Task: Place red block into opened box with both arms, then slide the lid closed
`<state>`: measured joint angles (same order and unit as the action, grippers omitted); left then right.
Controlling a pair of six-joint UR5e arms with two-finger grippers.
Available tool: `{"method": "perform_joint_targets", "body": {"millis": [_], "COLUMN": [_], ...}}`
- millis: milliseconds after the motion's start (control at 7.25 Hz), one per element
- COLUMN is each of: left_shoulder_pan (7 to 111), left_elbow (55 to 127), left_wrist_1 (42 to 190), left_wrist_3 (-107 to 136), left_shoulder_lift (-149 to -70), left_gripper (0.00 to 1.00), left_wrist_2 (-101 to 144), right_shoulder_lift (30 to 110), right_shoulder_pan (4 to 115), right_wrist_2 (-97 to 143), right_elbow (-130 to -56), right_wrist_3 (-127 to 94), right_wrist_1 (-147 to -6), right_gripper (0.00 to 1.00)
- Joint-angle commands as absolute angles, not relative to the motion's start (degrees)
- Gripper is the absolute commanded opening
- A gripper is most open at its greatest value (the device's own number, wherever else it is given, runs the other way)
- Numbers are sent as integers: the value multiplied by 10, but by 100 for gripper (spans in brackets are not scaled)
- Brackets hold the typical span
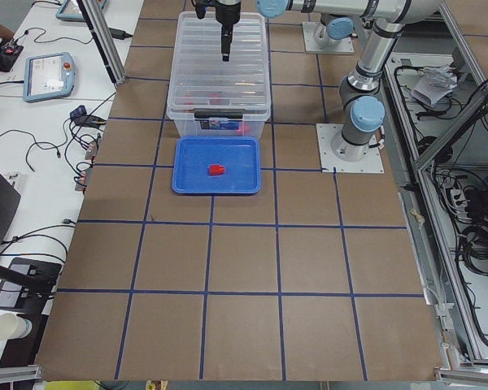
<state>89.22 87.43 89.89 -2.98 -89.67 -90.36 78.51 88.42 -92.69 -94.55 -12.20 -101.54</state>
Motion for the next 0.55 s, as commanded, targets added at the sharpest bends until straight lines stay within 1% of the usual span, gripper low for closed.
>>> {"method": "perform_joint_targets", "body": {"millis": [0, 414], "left_shoulder_pan": [892, 893], "left_elbow": [874, 875], "left_wrist_1": [898, 896], "left_wrist_3": [-30, -30], "left_shoulder_lift": [-897, -901], "left_gripper": [100, 100], "left_wrist_2": [-904, -904], "right_shoulder_lift": [777, 768], "right_shoulder_pan": [884, 882], "right_wrist_2": [-924, -927], "right_elbow": [-943, -945], "right_wrist_3": [-121, -119], "right_wrist_1": [-1021, -1022], "right_gripper": [100, 100]}}
